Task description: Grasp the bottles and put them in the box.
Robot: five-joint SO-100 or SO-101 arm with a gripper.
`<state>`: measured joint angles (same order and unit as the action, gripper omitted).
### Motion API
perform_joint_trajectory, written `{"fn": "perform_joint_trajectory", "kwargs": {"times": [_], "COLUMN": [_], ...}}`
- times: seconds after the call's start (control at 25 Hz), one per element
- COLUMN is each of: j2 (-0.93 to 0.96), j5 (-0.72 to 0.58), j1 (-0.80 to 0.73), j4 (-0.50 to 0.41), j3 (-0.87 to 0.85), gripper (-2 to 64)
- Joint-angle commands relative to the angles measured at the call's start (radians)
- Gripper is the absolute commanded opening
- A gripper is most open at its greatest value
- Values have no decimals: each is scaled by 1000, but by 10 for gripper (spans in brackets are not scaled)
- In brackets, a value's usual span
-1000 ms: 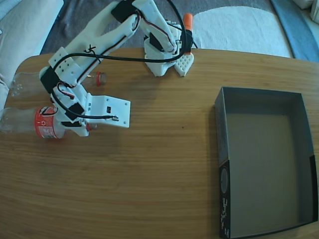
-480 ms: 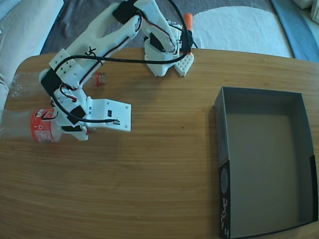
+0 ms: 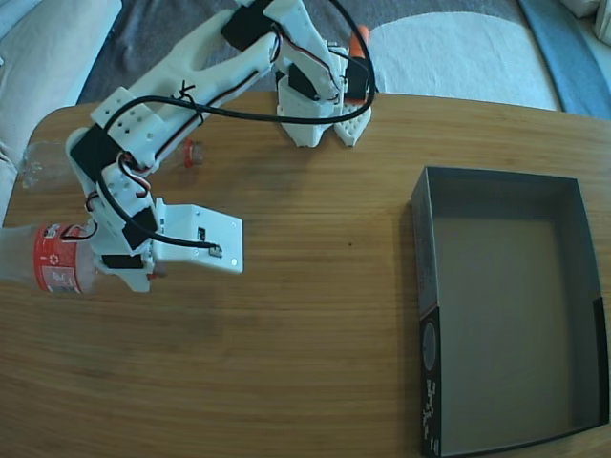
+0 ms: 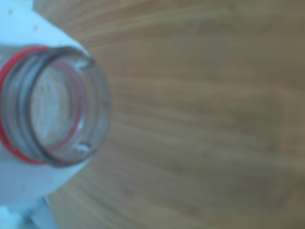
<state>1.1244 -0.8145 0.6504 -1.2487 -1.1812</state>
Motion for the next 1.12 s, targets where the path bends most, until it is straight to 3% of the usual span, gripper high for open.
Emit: {"fn": "perform_joint_trajectory", "kwargs": {"times": [0.0, 0.08, 0.6, 0.84, 1.08], "j2": [35, 37, 37, 37, 92], "j5": [64, 115, 337, 414, 534], "j1": [-41, -74, -324, -451, -609], "j4": [5, -8, -350, -462, -465], "j3": [84, 115, 422, 528, 523], "gripper": [-4, -4, -4, -4, -4]}}
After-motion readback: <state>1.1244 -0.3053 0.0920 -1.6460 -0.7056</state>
